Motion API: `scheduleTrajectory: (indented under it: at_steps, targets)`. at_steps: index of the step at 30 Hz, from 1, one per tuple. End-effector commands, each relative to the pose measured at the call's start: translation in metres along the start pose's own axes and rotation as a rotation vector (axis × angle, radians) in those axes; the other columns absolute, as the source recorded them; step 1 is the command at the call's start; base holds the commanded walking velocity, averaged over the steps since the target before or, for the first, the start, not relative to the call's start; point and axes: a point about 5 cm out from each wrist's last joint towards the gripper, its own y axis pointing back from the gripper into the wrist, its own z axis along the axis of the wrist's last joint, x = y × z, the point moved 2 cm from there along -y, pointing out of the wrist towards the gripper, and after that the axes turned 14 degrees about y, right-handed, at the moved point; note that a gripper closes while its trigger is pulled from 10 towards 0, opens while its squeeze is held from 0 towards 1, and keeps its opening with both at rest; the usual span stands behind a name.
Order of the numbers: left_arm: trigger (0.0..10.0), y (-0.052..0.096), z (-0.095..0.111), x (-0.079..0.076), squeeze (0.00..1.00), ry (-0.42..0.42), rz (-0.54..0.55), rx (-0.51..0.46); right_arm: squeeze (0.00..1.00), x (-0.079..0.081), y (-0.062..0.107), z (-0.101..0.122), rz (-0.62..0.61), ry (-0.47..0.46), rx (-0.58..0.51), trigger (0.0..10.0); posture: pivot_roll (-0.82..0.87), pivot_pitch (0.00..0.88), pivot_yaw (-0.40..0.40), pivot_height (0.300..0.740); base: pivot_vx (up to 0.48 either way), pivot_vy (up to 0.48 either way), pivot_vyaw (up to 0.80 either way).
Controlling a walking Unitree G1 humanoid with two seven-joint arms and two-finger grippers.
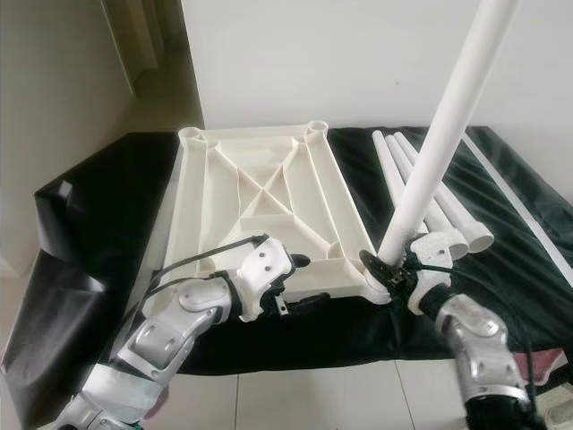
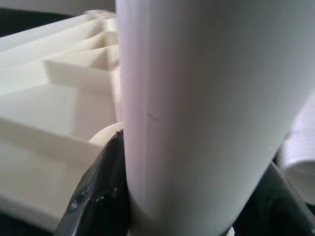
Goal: Building children table
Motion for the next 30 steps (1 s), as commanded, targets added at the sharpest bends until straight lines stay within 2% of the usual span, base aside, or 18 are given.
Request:
scheduleTrajectory:
  at_steps: [1,3,6,10,11,12,13,14,15,16,17,23,30]
  targets:
    - [10.0,-0.001,-0.001,-0.002,0.00,0.006,-0.035,0.015,0.00,-0.002,0.007,-0.020,-0.074,0.004,0.128,10.0,-0.01,0.000,0.028,0.740,0.000,0.000,0.00]
    - [10.0,-0.003,-0.002,-0.002,0.00,0.007,-0.047,0.021,0.00,-0.002,0.008,-0.019,-0.174,-0.007,0.147,10.0,-0.03,0.000,0.038,0.740,0.000,0.000,0.00]
    - [10.0,-0.004,-0.001,-0.003,0.00,0.004,-0.058,0.024,0.00,-0.001,0.009,-0.018,-0.222,-0.019,0.152,10.0,-0.03,0.000,0.046,0.740,0.000,0.000,0.00]
    - [10.0,-0.005,-0.001,-0.006,0.00,-0.007,-0.087,0.030,0.00,0.010,0.012,-0.015,-0.354,-0.095,0.175,10.0,-0.05,0.000,0.058,0.740,0.000,0.000,0.00]
    - [10.0,-0.005,-0.001,-0.006,0.00,-0.007,-0.087,0.030,0.00,0.010,0.012,-0.015,-0.354,-0.095,0.175,10.0,-0.05,0.000,0.058,0.740,0.000,0.000,0.00]
    - [10.0,-0.004,-0.001,-0.004,0.00,-0.006,-0.083,0.032,0.00,0.014,0.012,-0.015,-0.472,-0.141,0.198,10.0,-0.05,0.000,0.059,0.740,0.000,0.000,0.00]
    - [10.0,-0.004,-0.001,-0.004,0.00,-0.006,-0.083,0.032,0.00,0.014,0.012,-0.015,-0.472,-0.141,0.198,10.0,-0.05,0.000,0.059,0.740,0.000,0.000,0.00]
    - [10.0,-0.004,0.000,-0.002,0.00,-0.003,-0.077,0.032,0.00,0.019,0.013,-0.016,-0.588,-0.177,0.236,10.0,-0.05,0.000,0.060,0.740,0.000,0.000,0.00]
    - [10.0,-0.004,0.000,-0.002,0.00,-0.003,-0.077,0.032,0.00,0.019,0.013,-0.016,-0.588,-0.177,0.236,10.0,-0.05,0.000,0.060,0.740,0.000,0.000,0.00]
    - [10.0,-0.003,0.000,-0.001,0.00,0.002,-0.070,0.031,0.00,0.029,0.015,-0.020,-0.833,-0.244,0.344,10.0,-0.04,0.000,0.060,0.740,0.000,0.000,0.00]
    - [10.0,-0.003,0.000,-0.002,0.00,0.003,-0.070,0.030,0.00,0.033,0.015,-0.022,-0.879,-0.273,0.370,10.0,-0.04,0.000,0.059,0.740,0.000,0.000,0.00]
    - [10.0,-0.002,-0.001,-0.003,0.00,0.009,-0.066,0.030,0.00,0.048,0.001,-0.013,-0.821,-0.313,0.344,10.0,-0.02,0.000,0.048,0.740,0.000,0.000,0.00]
    - [10.0,0.000,-0.002,-0.002,0.00,0.012,-0.051,0.029,0.00,0.053,0.000,-0.013,-0.794,-0.333,0.350,10.0,-0.01,0.000,0.036,0.740,0.000,0.000,0.00]
